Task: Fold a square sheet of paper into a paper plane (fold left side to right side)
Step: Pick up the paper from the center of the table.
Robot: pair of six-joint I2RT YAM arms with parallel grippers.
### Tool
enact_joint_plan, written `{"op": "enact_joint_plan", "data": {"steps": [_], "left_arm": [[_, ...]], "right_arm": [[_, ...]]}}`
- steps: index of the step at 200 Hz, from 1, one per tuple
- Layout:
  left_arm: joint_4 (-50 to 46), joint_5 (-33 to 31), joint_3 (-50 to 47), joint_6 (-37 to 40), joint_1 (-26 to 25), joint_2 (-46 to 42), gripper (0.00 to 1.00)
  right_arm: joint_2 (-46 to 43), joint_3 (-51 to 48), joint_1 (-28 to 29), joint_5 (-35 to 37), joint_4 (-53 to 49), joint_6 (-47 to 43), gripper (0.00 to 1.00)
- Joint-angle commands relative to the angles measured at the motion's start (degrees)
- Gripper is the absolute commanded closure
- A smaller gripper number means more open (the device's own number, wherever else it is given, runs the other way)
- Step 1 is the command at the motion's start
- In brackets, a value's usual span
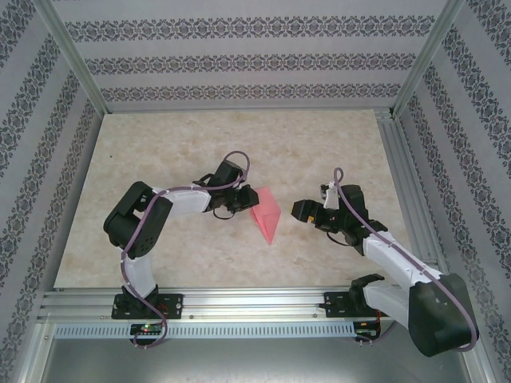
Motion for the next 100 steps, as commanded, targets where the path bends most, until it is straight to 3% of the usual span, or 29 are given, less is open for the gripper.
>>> {"op": "enact_joint_plan", "data": {"steps": [1,36,100], "left_arm": [[3.7,0.7,-1.2,1.9,-0.6,-2.7,0.93],[4.4,3.6,-3.6,5.6,-0.3,-8.2,1.00],[8.8,17.1,-8.2,12.4,1.4,-18.4,1.00]], "right_arm": [[3.5,0.4,-1.0,-7.0,5.6,-1.8,0.19],[10.4,3.2,-1.6,-12.9,12.0,-6.5,0.28],[19.3,7.9,-1.6,-25.3,22.2,-10.2,0.29]]}}
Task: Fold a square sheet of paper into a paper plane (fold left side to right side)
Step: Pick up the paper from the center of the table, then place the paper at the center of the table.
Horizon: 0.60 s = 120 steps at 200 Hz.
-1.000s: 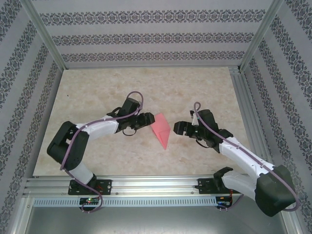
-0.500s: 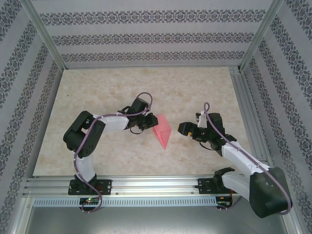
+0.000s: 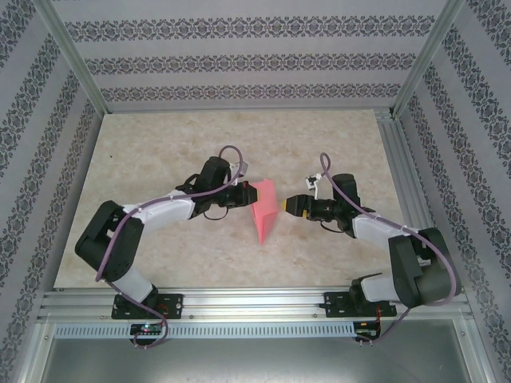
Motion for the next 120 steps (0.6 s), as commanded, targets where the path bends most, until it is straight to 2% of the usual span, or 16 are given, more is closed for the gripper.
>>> {"op": "enact_joint_plan", "data": {"steps": [1,32,66,86,120], "left_arm": [[4.9,7.6,-1.6,4.5,1.0,-2.9,1.00],[5.2,11.8,-1.8,6.8,1.0,-5.3,1.00],[6.1,13.7,-2.7,8.5,1.0,-7.1,1.00],[5.3,13.7,-2.9,9.3,1.1,-7.5,1.00],[4.0,12.7,-2.7,10.0,1.3,-6.5,1.00]], "right_arm": [[2.2,2.6,-0.6,-7.7,7.3,-2.8,0.29],[3.8,3.7,-0.5,-12.3,11.1,-1.2,0.29],[4.4,3.7,0.5,-14.8,14.0,0.9,0.36],[3.8,3.9,1.9,-15.5,13.9,0.8,0.43],[4.2,4.4,2.3,-14.7,10.1,-2.1,0.64]]}}
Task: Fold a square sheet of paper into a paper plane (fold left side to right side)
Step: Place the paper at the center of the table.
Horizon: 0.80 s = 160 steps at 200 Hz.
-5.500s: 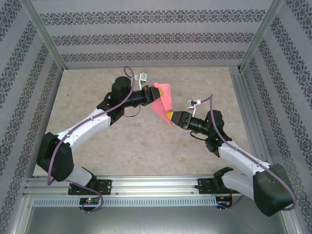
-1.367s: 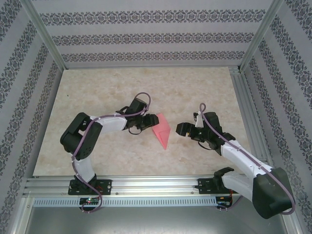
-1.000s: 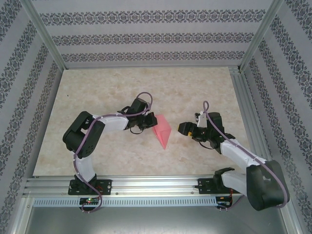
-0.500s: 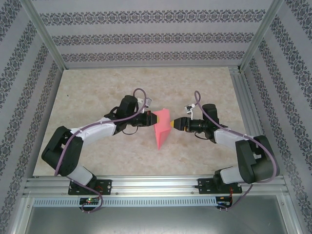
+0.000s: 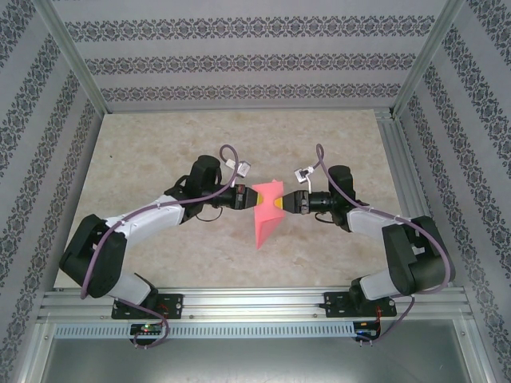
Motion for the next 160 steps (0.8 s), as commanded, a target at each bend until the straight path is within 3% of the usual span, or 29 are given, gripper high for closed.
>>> {"op": "enact_joint_plan", "data": {"steps": [1,25,40,71,83,103,121,160], "left_arm": [[1.6,0.8,-0.5,2.6,0.8,-0.3,1.00],[0.9,0.0,-0.6,2.7,1.1,0.2,1.00],[-0.3,-1.1,-0.6,3.1,1.4,0.2,0.94],[-5.1,-5.1,-0.2,4.1,2.7,-0.4,0.65],[-11.4,-9.9,1.2,6.9,2.9,-1.5,0.54],[-22.6,-21.7,3.7,11.8,2.8,-4.0,0.46],[-28.4,-28.2,5.1,13.7,2.1,-6.3,0.40],[-30.5,-32.2,4.9,14.5,-4.1,-10.8,0.37]], "right_arm": [[0.4,1.7,0.3,-1.4,-0.2,-2.8,0.64],[1.2,2.3,0.2,-0.9,-2.3,-3.7,0.80],[1.3,2.7,0.3,0.1,-4.8,-5.1,0.87],[2.7,3.7,0.6,3.0,-9.3,-5.0,1.00],[3.2,4.2,0.8,4.7,-11.7,-4.7,1.00],[4.2,4.2,1.4,7.7,-13.4,-1.5,1.00],[6.1,5.4,1.7,11.2,-18.4,-0.1,1.00],[9.9,6.9,1.7,16.6,-21.0,8.3,0.99]]}}
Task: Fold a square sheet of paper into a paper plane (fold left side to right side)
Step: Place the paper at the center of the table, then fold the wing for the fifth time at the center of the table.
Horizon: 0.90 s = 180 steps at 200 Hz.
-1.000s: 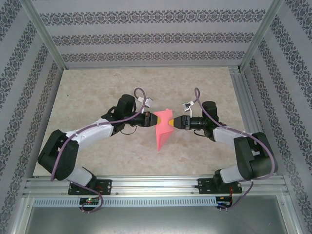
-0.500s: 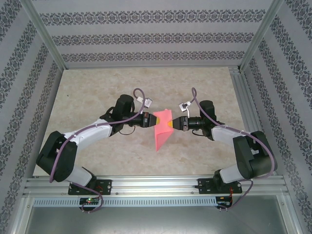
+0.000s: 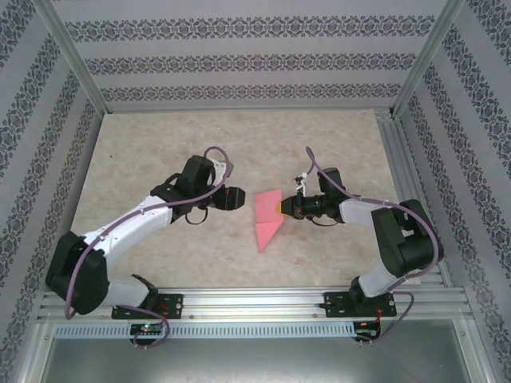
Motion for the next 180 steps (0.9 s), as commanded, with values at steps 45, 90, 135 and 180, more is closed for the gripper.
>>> {"op": "enact_joint_plan", "data": {"steps": [45,90,135,180], "left_arm": [[-1.7,-7.8,-0.1,1.4,-15.8,-0.1,0.37],[-3.2,-14.3,4.7,1.9,-24.1,10.7,0.38],[-5.8,-18.4,10.2,2.6,-27.0,20.3,0.39],[-7.9,-22.1,13.2,2.9,-27.8,25.5,0.45]], "right_arm": [[0.6,3.2,0.4,9.0,-7.7,9.9,0.94],[1.4,4.4,0.4,9.4,-11.1,11.4,0.91],[1.7,4.3,0.4,9.4,-12.2,11.0,0.91],[2.3,4.5,0.4,9.3,-12.7,10.7,0.91]]}}
